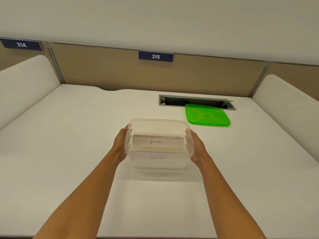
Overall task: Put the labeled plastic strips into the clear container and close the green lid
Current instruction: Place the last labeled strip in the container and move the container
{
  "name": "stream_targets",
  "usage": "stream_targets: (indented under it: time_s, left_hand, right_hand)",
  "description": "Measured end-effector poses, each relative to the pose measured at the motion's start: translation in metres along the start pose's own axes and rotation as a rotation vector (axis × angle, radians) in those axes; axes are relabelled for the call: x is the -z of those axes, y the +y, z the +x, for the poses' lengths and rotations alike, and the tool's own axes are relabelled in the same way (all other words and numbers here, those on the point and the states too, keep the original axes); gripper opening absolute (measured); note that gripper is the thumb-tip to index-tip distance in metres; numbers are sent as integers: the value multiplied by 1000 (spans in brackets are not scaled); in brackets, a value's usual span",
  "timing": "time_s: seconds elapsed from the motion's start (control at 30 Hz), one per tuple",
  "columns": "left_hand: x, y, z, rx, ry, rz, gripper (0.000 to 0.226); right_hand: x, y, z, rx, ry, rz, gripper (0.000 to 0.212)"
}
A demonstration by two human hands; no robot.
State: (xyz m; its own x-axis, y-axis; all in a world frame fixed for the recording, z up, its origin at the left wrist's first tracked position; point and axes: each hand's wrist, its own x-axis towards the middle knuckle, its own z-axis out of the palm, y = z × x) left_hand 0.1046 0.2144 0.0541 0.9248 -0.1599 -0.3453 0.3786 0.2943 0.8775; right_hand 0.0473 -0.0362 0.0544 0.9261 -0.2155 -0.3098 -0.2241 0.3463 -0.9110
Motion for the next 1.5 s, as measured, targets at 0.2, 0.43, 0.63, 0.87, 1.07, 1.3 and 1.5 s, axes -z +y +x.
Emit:
stream_targets:
  time_s: [0.2,0.43,0.63,0.87,1.07,1.3,1.5]
  left_hand:
    - [3,-4,-2,13,-3,29,46]
    - [-1,-5,-2,25,3,29,46]
    - [-1,-11,4,19,11,16,48]
    - [-6,-12,5,4,45,27,48]
    - [-8,-14,6,-1,59,-10,48]
    - [-4,-14,4,0,145,66,24]
    - [-2,-11,4,-82,207,136,17]
  right_hand:
    - [0,7,-3,-29,43,6,50]
    - [3,8,-1,-21,79,-7,25]
    - [5,7,8,-62,65,12,36]
    - [8,7,14,-95,57,47,49]
    - [11,6,15,-98,56,73,49]
    - [11,3,14,-79,77,-15,46]
    - [8,-1,10,-5,103,-114,27]
